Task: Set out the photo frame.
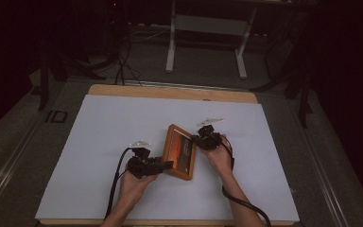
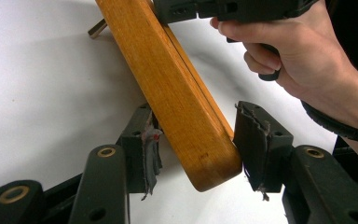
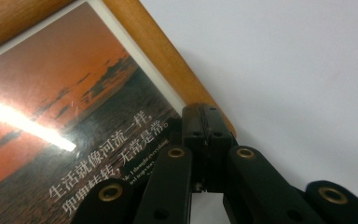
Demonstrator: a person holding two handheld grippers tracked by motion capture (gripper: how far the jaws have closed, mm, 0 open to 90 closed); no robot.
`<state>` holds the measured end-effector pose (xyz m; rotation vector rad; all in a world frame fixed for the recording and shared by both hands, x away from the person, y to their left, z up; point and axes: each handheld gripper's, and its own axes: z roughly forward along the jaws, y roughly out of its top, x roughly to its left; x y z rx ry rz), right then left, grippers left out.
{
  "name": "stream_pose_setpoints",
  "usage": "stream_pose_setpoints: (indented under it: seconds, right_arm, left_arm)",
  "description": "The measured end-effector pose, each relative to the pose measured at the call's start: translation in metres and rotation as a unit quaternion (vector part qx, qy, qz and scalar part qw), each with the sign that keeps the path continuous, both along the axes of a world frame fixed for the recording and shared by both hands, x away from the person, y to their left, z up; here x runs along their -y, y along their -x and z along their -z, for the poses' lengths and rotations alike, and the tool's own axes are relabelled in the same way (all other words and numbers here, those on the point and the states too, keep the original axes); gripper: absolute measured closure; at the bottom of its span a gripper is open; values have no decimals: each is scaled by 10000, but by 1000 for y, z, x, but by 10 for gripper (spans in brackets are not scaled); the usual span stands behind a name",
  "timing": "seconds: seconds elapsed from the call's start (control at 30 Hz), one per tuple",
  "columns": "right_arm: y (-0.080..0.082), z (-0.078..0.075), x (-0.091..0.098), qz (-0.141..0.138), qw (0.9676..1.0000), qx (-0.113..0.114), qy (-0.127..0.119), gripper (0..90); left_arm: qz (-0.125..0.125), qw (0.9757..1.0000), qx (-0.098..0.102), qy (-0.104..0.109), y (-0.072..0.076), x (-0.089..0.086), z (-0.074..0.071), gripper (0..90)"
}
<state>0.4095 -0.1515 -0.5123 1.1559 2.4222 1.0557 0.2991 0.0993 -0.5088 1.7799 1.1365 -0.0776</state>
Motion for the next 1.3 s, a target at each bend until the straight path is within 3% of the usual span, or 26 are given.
stream_pose_setpoints:
  seconds: [0.37, 0.6, 0.63, 0.73, 0.9, 0.97, 1.03, 1.3]
  right_arm:
    - [2, -4, 9, -9, 10000, 69, -43, 900]
    - [13, -16, 26, -10, 9996, 238, -138, 900]
    - [16, -19, 29, -27, 9994, 291, -158, 900]
    - [23, -25, 35, -60, 9989, 413, -233, 900]
    - [47, -39, 55, -74, 9970, 704, -317, 900]
    - [50, -42, 58, -78, 9968, 740, -280, 900]
    - [59, -51, 64, -86, 9960, 857, -232, 900]
    - [74, -65, 69, -221, 9941, 1059, 22, 900]
  left_arm:
    - [-161, 9997, -184, -19, -4, -1, 3, 553]
    - [-263, 9994, -84, -188, -4, 1, 2, 610]
    - [-270, 9996, -49, -81, -3, 1, 1, 620]
    - [-275, 9995, 54, -161, -1, 5, -3, 634]
    - [-226, 9980, 478, -334, 6, 19, -15, 665]
    - [-226, 9980, 478, -334, 6, 19, -15, 669]
    - [-187, 9960, 714, -507, 9, 31, -23, 672]
    - [-123, 9945, 857, -584, 13, 45, -31, 676]
